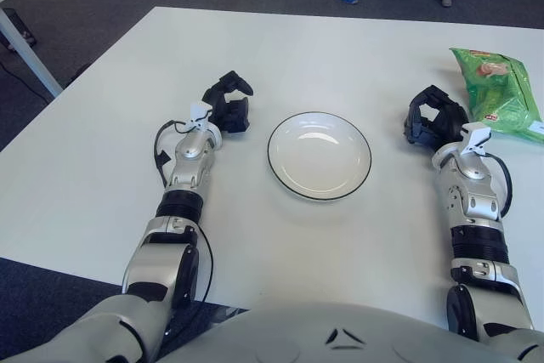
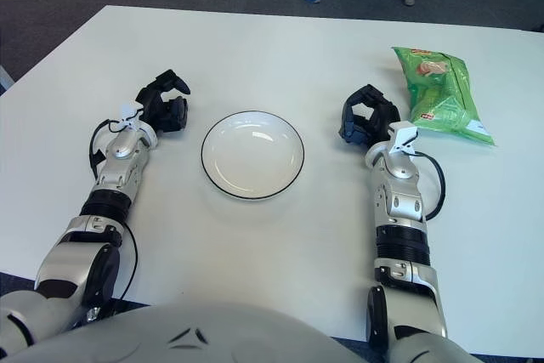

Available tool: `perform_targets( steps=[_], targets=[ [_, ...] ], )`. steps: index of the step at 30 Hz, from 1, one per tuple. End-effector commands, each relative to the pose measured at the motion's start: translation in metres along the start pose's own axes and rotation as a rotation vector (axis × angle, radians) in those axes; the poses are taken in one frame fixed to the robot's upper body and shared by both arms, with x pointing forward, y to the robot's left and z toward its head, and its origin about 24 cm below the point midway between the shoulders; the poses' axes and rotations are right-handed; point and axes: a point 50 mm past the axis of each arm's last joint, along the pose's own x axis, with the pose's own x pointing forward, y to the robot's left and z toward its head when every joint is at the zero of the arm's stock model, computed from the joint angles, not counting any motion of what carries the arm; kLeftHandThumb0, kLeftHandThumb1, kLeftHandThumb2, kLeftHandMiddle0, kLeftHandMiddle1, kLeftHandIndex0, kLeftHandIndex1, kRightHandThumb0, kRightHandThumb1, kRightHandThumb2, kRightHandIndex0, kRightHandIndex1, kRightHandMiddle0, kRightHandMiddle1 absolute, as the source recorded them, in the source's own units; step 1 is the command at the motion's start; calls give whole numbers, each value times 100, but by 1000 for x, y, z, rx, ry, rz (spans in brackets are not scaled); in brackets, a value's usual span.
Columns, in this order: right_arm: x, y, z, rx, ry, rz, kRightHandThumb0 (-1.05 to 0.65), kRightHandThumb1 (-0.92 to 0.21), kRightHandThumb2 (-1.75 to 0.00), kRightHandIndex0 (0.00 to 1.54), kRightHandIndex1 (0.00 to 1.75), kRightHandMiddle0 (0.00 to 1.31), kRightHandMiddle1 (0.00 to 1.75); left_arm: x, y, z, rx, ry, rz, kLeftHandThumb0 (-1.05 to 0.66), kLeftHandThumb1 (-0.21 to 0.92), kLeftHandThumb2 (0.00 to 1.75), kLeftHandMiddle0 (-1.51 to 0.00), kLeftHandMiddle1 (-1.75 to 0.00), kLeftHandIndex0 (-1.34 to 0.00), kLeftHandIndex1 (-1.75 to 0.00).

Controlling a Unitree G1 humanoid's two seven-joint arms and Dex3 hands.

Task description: Put the snack into the plate.

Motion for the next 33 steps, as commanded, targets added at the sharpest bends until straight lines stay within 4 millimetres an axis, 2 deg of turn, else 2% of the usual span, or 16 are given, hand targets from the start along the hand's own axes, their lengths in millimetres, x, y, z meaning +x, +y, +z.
perform_targets(
  steps=[1, 7, 15, 33],
  targets=[
    [-8, -3, -27, -35, 130, -4, -45, -41, -121, 128, 175, 54, 175, -18, -3, -27, -21, 109, 23, -44, 44, 117, -125, -175, -52, -175],
    [-8, -5, -25, -110, 109, -27, -46, -40, -121, 124, 175, 55, 175, -19, -5, -26, -14, 106, 34, -44, 44, 117, -124, -175, -52, -175],
    [-6, -7, -26, -203, 79, -37, -44, -46, -114, 111, 175, 50, 175, -20, -9, -25, -6, 98, 45, -44, 44, 117, -125, -175, -52, -175],
    [-4, -20, -24, -248, 9, -74, -43, -48, -111, 110, 175, 49, 175, -20, -24, -23, -10, 82, 56, -45, 41, 120, -126, -175, -54, -175]
  ],
)
